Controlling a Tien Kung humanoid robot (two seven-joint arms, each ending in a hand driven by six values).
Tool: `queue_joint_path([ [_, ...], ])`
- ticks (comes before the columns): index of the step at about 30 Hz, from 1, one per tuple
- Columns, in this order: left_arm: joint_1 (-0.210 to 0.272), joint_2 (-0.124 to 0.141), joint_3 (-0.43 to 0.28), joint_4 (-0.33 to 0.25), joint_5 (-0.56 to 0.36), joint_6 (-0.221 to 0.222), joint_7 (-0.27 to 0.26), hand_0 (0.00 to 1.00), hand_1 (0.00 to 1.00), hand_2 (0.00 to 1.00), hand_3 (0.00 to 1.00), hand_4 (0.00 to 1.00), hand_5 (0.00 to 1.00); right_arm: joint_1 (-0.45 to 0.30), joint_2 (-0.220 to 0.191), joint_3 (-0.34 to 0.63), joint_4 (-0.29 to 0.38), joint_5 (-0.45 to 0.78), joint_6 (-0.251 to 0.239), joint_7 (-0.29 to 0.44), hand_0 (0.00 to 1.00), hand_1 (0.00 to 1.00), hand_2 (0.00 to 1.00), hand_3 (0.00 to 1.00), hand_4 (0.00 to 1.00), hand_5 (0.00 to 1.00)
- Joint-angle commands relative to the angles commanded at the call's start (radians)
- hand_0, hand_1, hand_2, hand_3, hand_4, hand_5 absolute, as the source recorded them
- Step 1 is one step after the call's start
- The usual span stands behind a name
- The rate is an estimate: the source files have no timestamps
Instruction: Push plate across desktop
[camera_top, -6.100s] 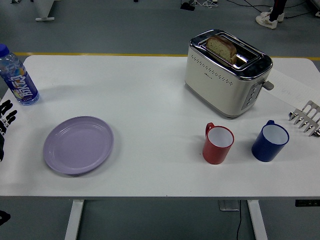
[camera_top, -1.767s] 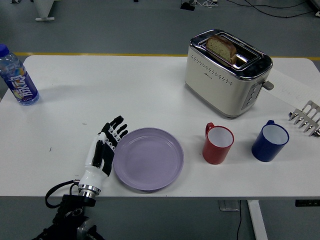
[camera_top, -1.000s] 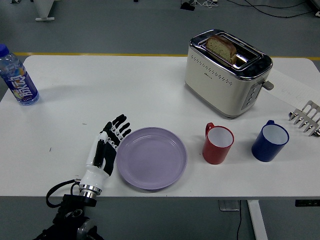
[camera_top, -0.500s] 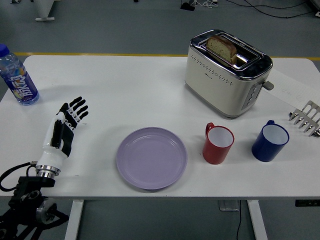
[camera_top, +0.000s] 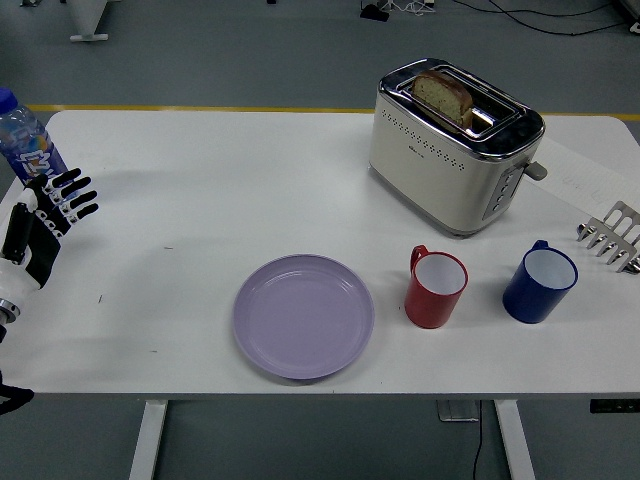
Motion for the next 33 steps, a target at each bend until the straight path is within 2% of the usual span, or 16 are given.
queue_joint_path([
  [3,-0.002,0.011,-0.032,0.013,0.006,-0.033,0.054,0.733,0.772,0.778,0.731,0.506,0.998,0.000,0.001,0.001,0.000,-0.001,0.000,-0.001,0.635,0.588,0.676,0.724,0.432,0.483],
  [8,-0.002,0.023,-0.089,0.039,0.009,-0.056,0.086,0.736,0.775,0.776,0.733,0.511,0.998,0.001,0.001,0.006,0.000,-0.008,0.001,-0.002,0.635,0.588,0.674,0.724,0.432,0.482],
  [16,-0.001,0.029,-0.130,0.062,0.002,-0.054,0.064,0.736,0.778,0.773,0.732,0.515,0.998,0.003,0.000,0.008,0.000,-0.016,0.002,-0.002,0.634,0.588,0.673,0.724,0.431,0.481],
  [33,0.006,0.018,-0.146,0.066,0.008,-0.046,0.056,0.736,0.776,0.769,0.727,0.524,0.998,0.005,0.001,0.015,0.001,-0.031,0.005,-0.006,0.636,0.588,0.672,0.724,0.432,0.479],
])
